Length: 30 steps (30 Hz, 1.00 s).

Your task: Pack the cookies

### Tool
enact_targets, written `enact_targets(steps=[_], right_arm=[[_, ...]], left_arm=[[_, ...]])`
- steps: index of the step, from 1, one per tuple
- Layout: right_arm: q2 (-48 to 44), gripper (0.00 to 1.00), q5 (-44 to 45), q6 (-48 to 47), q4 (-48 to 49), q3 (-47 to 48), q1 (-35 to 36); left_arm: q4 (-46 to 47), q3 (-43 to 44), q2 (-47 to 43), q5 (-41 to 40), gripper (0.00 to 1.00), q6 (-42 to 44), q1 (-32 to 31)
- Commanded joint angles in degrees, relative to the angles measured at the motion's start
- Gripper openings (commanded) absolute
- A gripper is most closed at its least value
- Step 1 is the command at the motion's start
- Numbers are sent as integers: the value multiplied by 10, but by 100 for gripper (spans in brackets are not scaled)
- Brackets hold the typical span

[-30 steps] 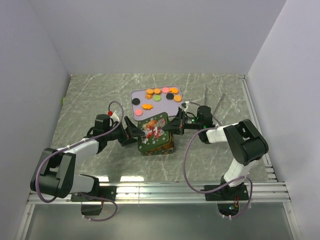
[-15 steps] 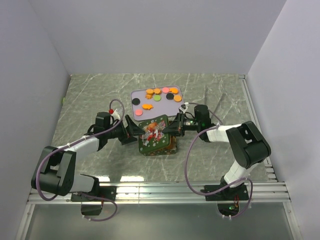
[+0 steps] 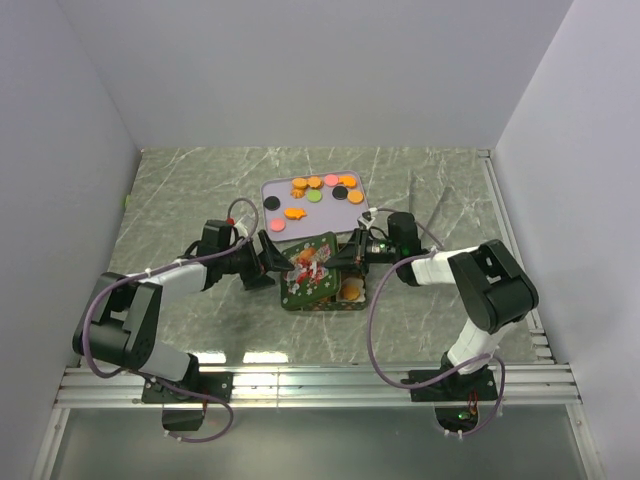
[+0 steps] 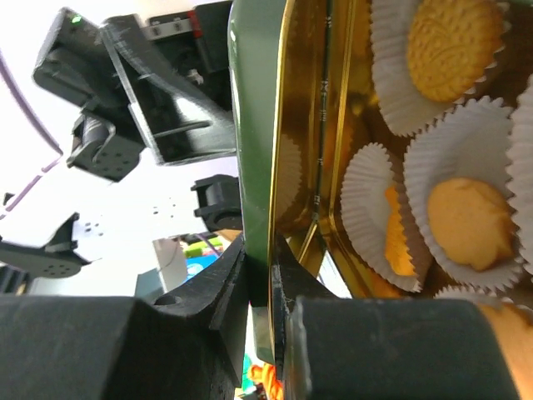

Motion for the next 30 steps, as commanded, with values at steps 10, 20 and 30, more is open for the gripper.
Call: enact_targets(steps=[10,20,30], right_arm=[[-45,0,-41,132,185,-30,-5],[-203,0,-35,-100,-142,-19,-92],[-367,0,127,-252,-522,71,-196]], left_arm=[[22,24,7,13,99,-4,-3],[-78,106,10,-38,99,28,-35],[-242,228,100,-224,86,54,-137]])
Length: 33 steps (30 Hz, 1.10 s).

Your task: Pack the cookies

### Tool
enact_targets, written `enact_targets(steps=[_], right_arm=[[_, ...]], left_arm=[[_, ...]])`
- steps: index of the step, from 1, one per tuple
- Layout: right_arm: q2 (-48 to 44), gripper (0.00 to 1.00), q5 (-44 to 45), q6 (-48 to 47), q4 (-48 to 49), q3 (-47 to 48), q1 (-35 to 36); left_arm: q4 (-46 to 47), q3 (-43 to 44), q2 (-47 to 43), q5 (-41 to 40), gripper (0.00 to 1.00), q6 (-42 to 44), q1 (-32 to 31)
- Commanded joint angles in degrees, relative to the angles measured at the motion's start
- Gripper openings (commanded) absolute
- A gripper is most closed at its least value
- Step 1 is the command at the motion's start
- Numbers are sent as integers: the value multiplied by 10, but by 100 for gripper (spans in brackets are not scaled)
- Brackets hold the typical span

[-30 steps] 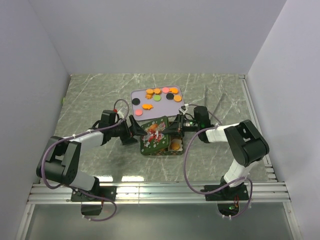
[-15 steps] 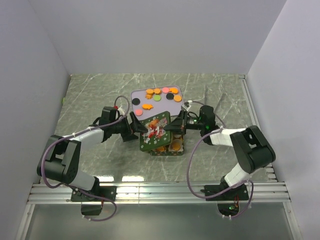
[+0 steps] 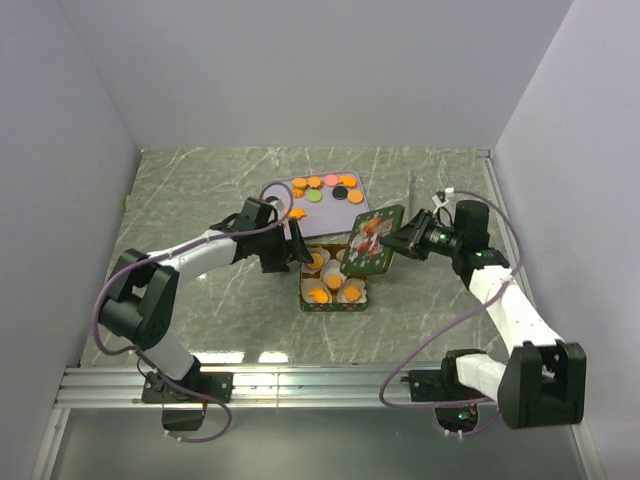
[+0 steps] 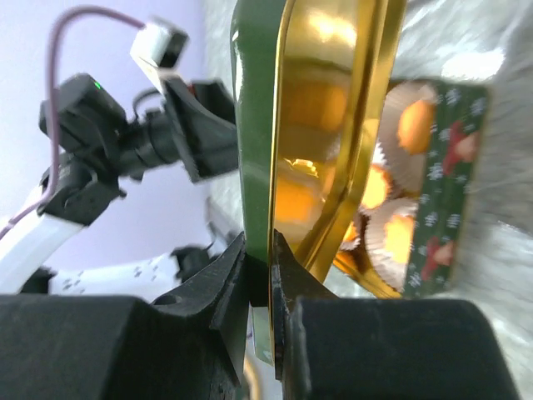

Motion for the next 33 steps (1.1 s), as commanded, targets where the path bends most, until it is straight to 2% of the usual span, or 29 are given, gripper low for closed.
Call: enact_targets(steps=[1,7,11,15,19,21,26,27,33], right_arm=[[-68,0,61,-57,-114,47,-4],[-99,0,68,-50,-127,65,-11],[-85,0,2,-20,-86,49,-12],[-47,0,-84,49,57,2,-11],[7,0,-125,99,177,-35,-2],[20,0,-133,146,265,-56,11],[58,0,-106,205,384,-100,71],[68,0,-108,218,436,-108,74],[199,0,-123,347,690,-166,79]], left_arm=[[-73,45,24,-79,84,20,-31],[-145,101,82,-166,63,16,-55],[-173,118,85,-204,57,16,-54],[-190,122,83,-216,56,28,-45],[-188,94,70,-215,56,31,-23],[-186,85,61,-216,57,30,-15],[-183,81,41,-212,59,26,-9],[-185,84,40,-209,60,24,-8],[-194,99,49,-206,59,27,-5]])
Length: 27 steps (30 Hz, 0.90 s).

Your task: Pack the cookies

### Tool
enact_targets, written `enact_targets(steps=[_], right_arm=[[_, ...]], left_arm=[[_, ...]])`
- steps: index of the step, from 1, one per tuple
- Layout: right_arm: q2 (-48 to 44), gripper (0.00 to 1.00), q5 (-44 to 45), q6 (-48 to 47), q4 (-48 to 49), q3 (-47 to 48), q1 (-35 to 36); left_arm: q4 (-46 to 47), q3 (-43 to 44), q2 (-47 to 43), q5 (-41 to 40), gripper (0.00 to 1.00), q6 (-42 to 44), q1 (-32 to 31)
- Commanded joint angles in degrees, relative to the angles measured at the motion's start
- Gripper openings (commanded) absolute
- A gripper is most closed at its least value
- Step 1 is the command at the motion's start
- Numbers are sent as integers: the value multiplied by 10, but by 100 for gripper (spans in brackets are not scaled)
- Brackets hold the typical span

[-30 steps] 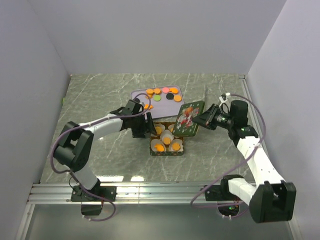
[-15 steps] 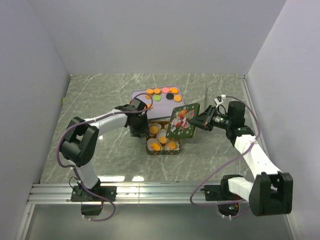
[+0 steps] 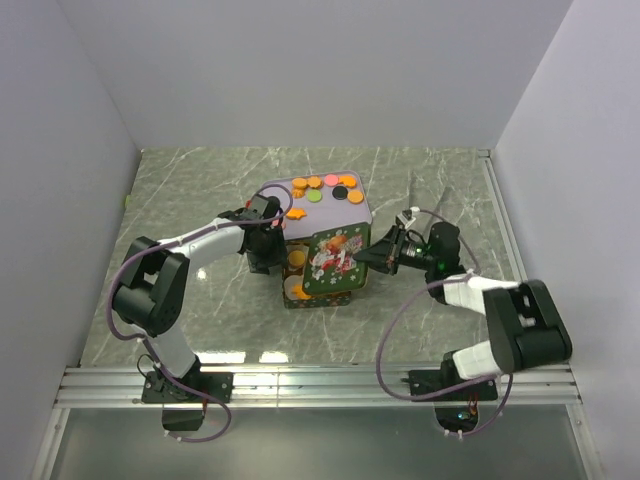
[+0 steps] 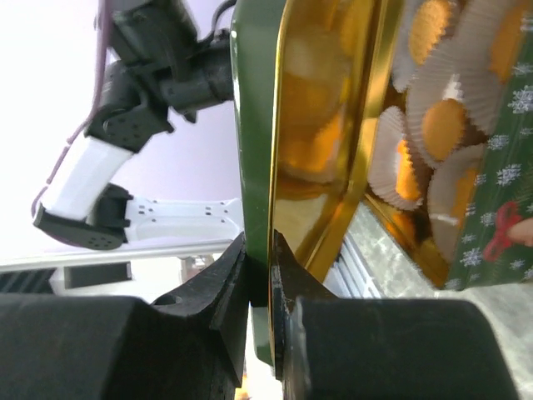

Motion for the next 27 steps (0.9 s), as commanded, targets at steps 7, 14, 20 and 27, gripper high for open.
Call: enact_targets(steps=[7,14,20,27], right_arm=[[231,0,-27,287,550,-51,4],[238,31,-43,221,476,-60,5],[172,44,-47,40,188,-39,4],[71,53,9,-202,-181,26,4]], left_arm=[[-18,20,-17,-7,59,10,10],[-17,19,-20,-6,58,5,11],[-15,19,-20,-5,57,1,11],[-9,20,-22,-2,57,-7,11]])
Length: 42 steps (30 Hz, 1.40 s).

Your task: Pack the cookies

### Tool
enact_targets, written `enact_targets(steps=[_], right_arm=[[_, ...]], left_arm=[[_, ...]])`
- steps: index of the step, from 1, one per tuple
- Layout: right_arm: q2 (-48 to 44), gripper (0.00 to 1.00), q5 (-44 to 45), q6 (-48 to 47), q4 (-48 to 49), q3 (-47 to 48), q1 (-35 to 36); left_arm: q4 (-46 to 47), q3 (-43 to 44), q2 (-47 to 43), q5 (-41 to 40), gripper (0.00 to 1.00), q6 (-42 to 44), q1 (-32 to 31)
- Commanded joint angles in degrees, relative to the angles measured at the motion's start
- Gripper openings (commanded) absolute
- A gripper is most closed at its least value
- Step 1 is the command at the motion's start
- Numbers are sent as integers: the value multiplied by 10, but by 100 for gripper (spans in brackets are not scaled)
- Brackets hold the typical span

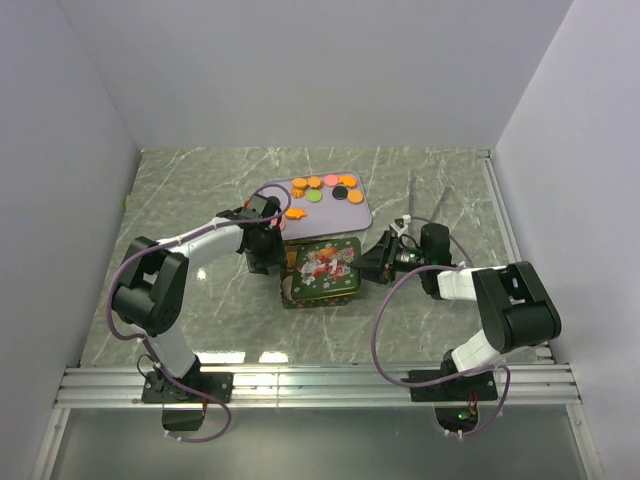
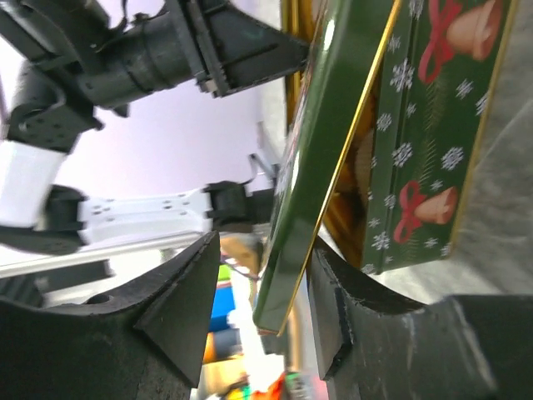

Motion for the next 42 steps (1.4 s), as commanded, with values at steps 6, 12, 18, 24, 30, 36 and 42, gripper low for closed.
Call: enact_targets(steps=[6,12,18,24,30,36,42], right_arm=[[-22,53,65,-205,-286,51,2],[-10,52,84,-227,-329,66,2],[-7,51,77,-209,-307,68,3],[-4,48,76,-187,-289,74,15],[3,47,84,-169,-283,103,37],[21,44,91,-163,-282,113,49],[37,42,98,-167,-286,120,55]], left_arm=[[7,19,-18,2,56,-9,3],[4,14,-23,3,56,-10,4],[3,7,-32,2,56,-9,4],[-1,11,-35,4,56,-11,3],[-18,26,-54,1,66,-17,5],[-39,32,-84,-14,82,-28,20],[-58,37,-107,-38,82,-28,27]])
